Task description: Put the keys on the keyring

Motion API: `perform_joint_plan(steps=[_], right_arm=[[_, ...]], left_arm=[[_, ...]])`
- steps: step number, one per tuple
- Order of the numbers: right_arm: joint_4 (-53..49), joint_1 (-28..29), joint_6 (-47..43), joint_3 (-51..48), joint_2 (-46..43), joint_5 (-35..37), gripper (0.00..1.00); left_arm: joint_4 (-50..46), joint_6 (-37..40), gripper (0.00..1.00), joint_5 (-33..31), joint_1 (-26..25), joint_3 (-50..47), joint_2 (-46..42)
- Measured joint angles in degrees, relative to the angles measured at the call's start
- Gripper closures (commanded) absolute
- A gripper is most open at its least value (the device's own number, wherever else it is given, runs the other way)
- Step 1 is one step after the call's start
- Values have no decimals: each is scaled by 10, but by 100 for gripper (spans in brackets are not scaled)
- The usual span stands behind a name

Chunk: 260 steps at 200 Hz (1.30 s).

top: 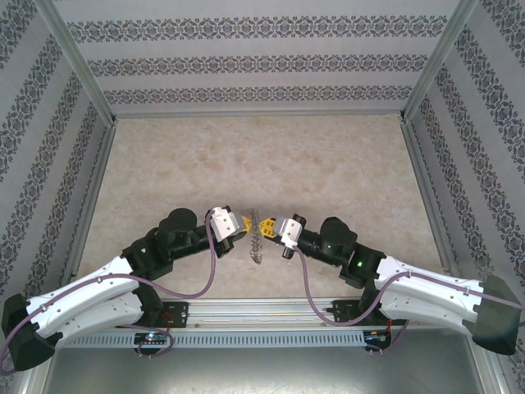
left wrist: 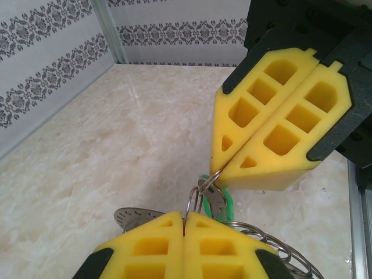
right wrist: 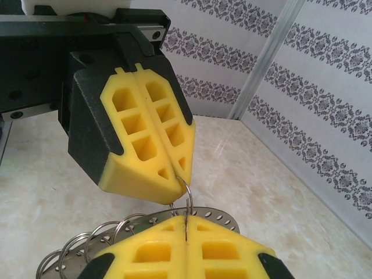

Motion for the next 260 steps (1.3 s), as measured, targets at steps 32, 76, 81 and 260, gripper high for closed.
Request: perform_joint_plan(steps=[32,76,81,260], right_arm=[[-10,0,1,1,-11,0,100],[-32,0,13,15,-13,4,100],[-36,0,16,18,-13,7,100],[-127,-21,121,88,7,19,100]], left_arm=[[8,0,100,7,0,0,3],[12,0,100,7,0,0,6],[12,0,100,6,0,0,6],[24,0,100,-3,0,8,18]])
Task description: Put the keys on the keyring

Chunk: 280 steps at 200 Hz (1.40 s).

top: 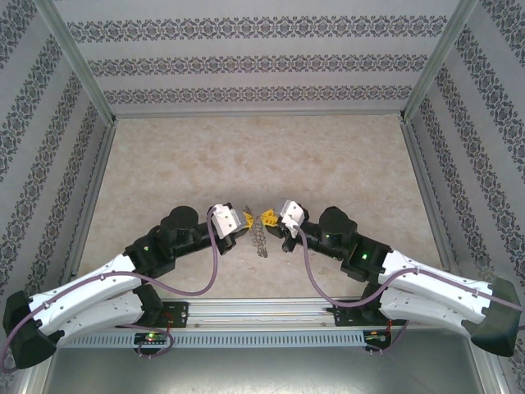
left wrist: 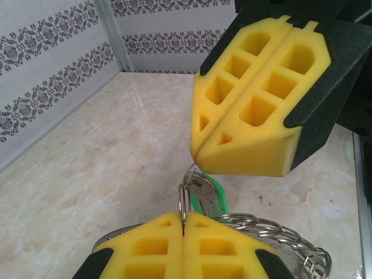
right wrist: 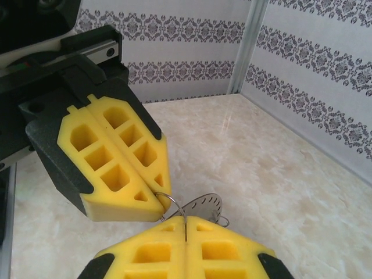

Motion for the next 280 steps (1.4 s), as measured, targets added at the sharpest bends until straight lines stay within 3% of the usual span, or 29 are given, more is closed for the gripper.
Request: perform_joint_plan(steps=[79,107,166,226,280], right_arm=[[-29,-11,17,10,-8,-31,100],[-86,-15,6,47,-8,-36,74],[-252,-26,-34,183,6,-3,58],[-392,-30,-12,243,73,-29,56],[-387,-30,38,233,99,-77,57]], left_arm=[[-1,0,100,-2,0,2,0],[-8,0,100,2,0,2,0],[-57,0,100,0,0,2,3],[-64,3,100,-5,0,2,10],[-68,7,100,-19,-4,2,16]])
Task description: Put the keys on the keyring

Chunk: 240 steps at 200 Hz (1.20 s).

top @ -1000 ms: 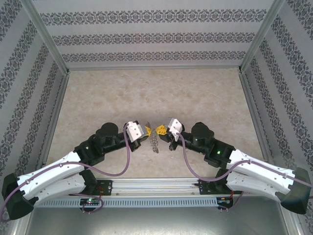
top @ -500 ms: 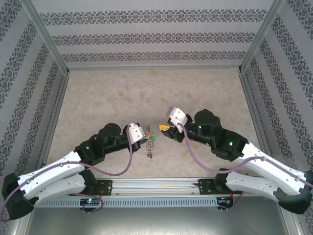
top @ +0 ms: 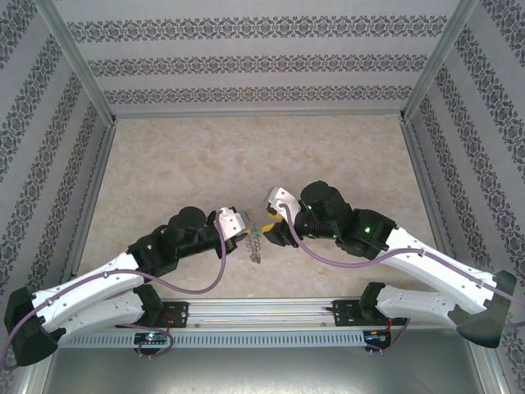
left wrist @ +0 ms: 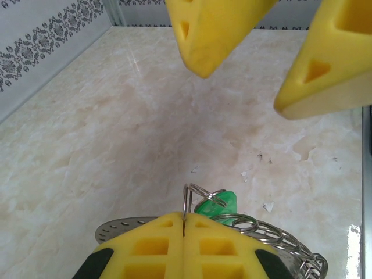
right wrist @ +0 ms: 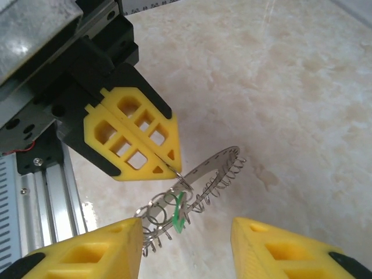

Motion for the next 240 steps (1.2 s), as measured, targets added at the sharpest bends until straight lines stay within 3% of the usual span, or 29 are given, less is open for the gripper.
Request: perform_joint_plan(steps=[53,116,184,240], right_arm=[[18,0,8,-8,27,-9,57],[42,0,-50,-83,-60,-23,52],[112,-4,-44,-83,-2,-24,46],[139,-4,-18,-67,53,-28,50]], left_arm=[[0,0,100,-2,0,0,1],[0,0,100,15,0,0,-8],[0,0,100,16,0,0,-6],[-5,0,100,-5,0,0,-6]])
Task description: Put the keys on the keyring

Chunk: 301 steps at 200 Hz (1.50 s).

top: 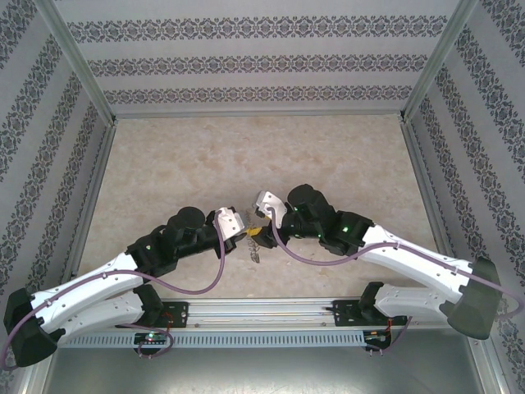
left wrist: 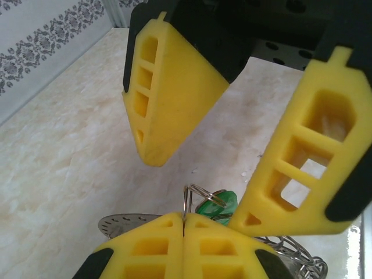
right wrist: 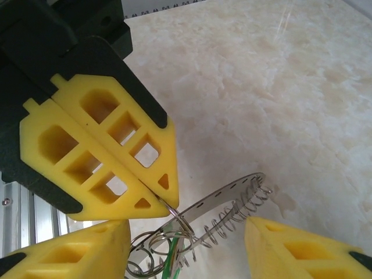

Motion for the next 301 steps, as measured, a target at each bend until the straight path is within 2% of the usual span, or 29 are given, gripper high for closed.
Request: perform_joint_plan(steps=[45,132,202,243,272,301], right_arm=[[-4,0,11,6,7,3,65],[-20,0,11,7,7,25,72],[-24,0,8,7,3,34,88],[-26,0,8,7,2,26,86],[-31,0,2,7,1,21,100],[-39,0,-7,7,1,19,100]], left_arm=[[-4,0,100,-12,0,0,0],[-4,0,100,-12,0,0,0],[-4,0,100,-12,0,0,0],[-4,0,100,-12,0,0,0],[-4,0,100,-12,0,0,0],[-4,0,100,-12,0,0,0]])
